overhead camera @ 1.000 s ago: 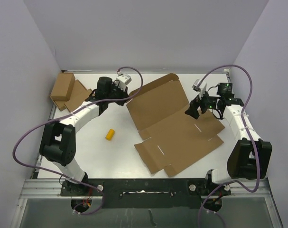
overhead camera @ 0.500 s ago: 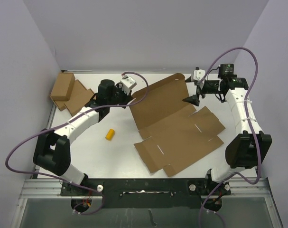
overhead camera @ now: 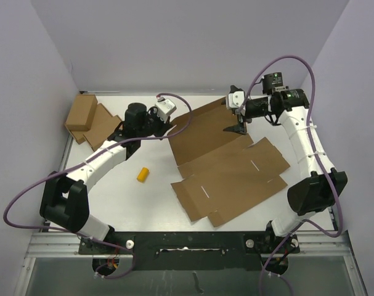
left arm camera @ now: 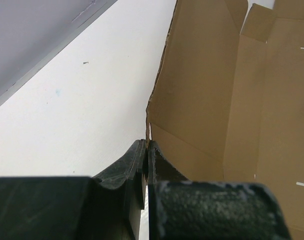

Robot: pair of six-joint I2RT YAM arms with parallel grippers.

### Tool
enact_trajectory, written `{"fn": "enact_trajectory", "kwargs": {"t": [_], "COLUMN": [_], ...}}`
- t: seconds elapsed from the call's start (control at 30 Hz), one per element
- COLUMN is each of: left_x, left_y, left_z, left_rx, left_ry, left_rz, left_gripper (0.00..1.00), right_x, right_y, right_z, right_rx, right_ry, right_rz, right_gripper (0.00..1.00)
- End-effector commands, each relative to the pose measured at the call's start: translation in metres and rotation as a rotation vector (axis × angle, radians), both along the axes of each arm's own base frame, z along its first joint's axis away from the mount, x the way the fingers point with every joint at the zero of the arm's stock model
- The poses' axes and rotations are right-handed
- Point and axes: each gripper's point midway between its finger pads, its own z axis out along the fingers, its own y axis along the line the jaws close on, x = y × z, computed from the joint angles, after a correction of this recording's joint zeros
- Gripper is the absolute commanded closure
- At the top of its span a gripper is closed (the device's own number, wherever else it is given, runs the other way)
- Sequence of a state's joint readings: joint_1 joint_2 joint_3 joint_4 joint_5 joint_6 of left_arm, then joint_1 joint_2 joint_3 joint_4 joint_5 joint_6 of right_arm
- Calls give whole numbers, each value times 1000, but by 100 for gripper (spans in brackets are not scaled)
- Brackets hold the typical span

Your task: Fold the paper box

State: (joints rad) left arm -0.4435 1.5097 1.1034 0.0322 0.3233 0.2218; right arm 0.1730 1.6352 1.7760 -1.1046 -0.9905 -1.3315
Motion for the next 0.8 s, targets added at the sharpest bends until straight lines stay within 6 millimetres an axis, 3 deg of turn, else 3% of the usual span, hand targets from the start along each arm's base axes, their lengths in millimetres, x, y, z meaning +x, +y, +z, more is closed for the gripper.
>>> {"fn": "enact_trajectory", "kwargs": {"t": [0.0, 0.23, 0.4, 0.77], "left_x": [-2, -8, -14, -26], "left_y": [-3, -7, -9, -12], "left_z": [55, 58, 65, 78], "left_rx": [-71, -87, -90, -111], "left_ry": [-153, -164, -193, -243], "left_rz": [-30, -66, -83, -133], "left_gripper": [100, 100, 100, 100], "right_x": [7, 27, 32, 77], "right_y": [3, 19, 42, 40], "right_z": [15, 30, 13, -6], "right_rx": [-41, -73, -139, -215], "right_ry": [-59, -141, -149, -174], "right_rz": [2, -19, 12, -77], "right_gripper": [1, 4, 8, 20]}}
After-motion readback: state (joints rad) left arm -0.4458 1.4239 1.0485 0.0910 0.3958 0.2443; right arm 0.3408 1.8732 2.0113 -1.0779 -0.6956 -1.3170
